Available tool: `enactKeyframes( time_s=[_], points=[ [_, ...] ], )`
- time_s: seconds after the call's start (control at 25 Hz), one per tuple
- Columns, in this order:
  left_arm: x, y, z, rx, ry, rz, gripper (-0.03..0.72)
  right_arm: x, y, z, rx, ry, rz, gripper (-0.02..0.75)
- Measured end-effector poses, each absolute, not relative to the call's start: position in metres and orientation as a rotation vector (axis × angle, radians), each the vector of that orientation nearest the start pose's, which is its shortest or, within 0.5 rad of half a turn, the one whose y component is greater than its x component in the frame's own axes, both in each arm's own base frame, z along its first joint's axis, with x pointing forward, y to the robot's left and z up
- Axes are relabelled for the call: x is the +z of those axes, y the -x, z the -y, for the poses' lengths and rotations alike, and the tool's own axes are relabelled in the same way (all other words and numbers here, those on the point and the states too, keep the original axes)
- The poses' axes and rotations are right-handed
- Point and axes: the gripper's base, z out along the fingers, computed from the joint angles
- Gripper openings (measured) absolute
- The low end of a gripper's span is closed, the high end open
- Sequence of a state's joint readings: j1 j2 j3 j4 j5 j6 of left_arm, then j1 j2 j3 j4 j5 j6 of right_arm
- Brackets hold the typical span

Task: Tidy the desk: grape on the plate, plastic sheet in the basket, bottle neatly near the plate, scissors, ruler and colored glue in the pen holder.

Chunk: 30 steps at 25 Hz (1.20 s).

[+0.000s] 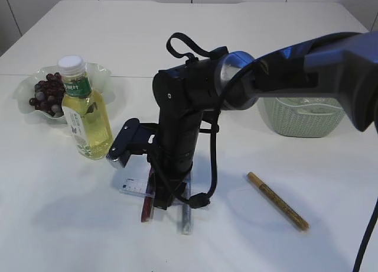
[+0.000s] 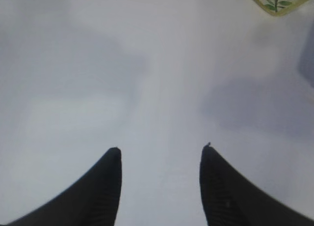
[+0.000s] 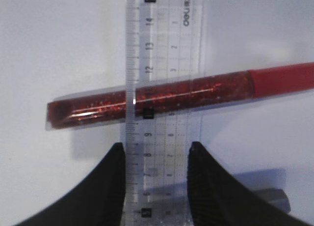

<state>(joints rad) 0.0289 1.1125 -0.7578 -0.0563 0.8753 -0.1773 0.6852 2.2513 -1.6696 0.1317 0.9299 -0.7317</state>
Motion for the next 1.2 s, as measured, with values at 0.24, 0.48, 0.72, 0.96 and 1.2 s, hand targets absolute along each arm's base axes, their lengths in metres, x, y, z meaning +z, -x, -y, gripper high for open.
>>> enactKeyframes(
  time_s=[0.24,0.48,0.72,0.96,1.2],
  points=[
    [0.266,-0.195,-0.002,-0.113,0.316,-2.698,0.379,0.129,-0.345,-0.293,0.145,1.872,-2.331,0.308],
    [0.266,-0.195,-0.002,-0.113,0.316,-2.698,0.379,0.132,-0.347,-0.294,0.135,1.868,-2.321,0.307],
    [0.266,-0.195,-0.002,-0.113,0.316,-2.697,0.379,0.154,-0.350,-0.294,0.185,1.800,-2.311,0.306],
    [0.266,-0.195,-0.002,-0.113,0.316,-2.697,0.379,0.204,-0.365,-0.263,0.389,1.546,-2.368,0.306],
    [0.265,-0.195,-0.002,-0.113,0.316,-2.699,0.379,0.264,-0.395,-0.196,0.636,1.180,-2.291,0.306]
  ],
)
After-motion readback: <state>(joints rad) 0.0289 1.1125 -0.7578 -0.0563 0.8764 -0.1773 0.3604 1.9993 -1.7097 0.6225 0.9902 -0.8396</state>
